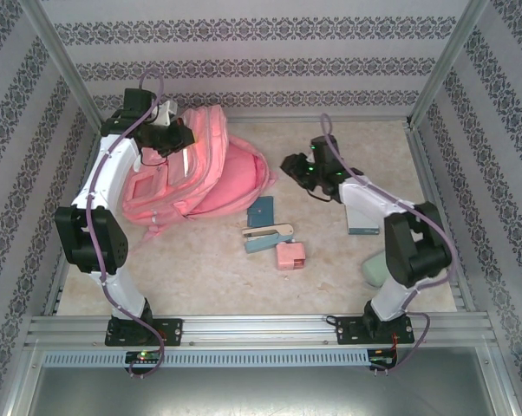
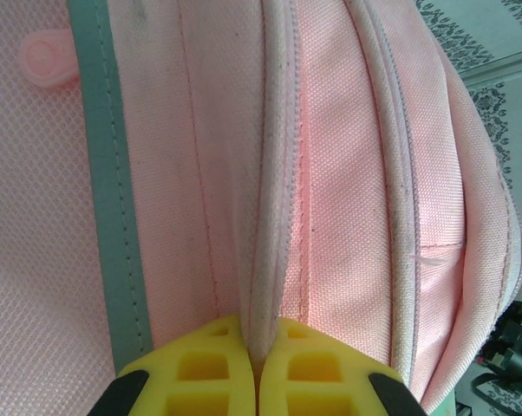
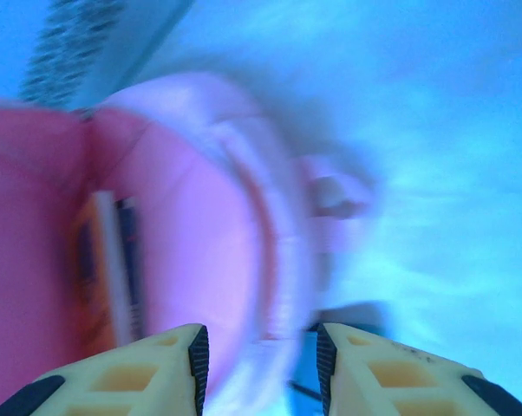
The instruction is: Pack books, pencil case, and school supplies into a backpack
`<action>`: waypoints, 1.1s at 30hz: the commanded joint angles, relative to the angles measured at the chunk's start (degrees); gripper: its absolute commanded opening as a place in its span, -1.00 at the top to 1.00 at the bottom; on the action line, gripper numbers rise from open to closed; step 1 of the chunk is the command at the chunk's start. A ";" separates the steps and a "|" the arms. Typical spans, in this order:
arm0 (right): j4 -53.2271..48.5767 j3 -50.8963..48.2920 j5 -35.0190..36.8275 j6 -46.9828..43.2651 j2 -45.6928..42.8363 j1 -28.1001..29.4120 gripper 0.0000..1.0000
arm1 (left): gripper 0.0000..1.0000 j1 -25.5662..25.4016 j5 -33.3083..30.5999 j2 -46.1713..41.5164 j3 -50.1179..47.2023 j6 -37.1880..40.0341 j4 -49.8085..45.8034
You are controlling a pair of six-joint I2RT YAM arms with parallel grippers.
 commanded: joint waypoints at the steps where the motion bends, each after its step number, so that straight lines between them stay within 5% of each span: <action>1: -15.32 -4.05 8.52 -7.57 -4.88 -4.24 0.24 | 1.00 0.43 -1.13 -1.47 -1.24 2.08 4.12; 8: -22.46 -13.46 14.85 -8.21 -9.65 -13.73 0.25 | 1.00 0.01 -7.57 -1.42 -2.26 5.21 1.81; 15: -24.19 -14.42 19.76 -7.53 -7.17 -15.86 0.27 | 1.00 -0.15 -8.60 -0.38 -2.07 6.57 0.78; 23: -22.50 -9.75 14.46 -6.17 2.03 -15.19 0.31 | 1.00 -1.22 -7.76 0.66 -2.14 6.66 0.65; 33: -22.60 4.88 7.46 -6.79 12.82 -6.80 0.35 | 1.00 -1.48 -6.94 0.32 -3.41 6.11 1.17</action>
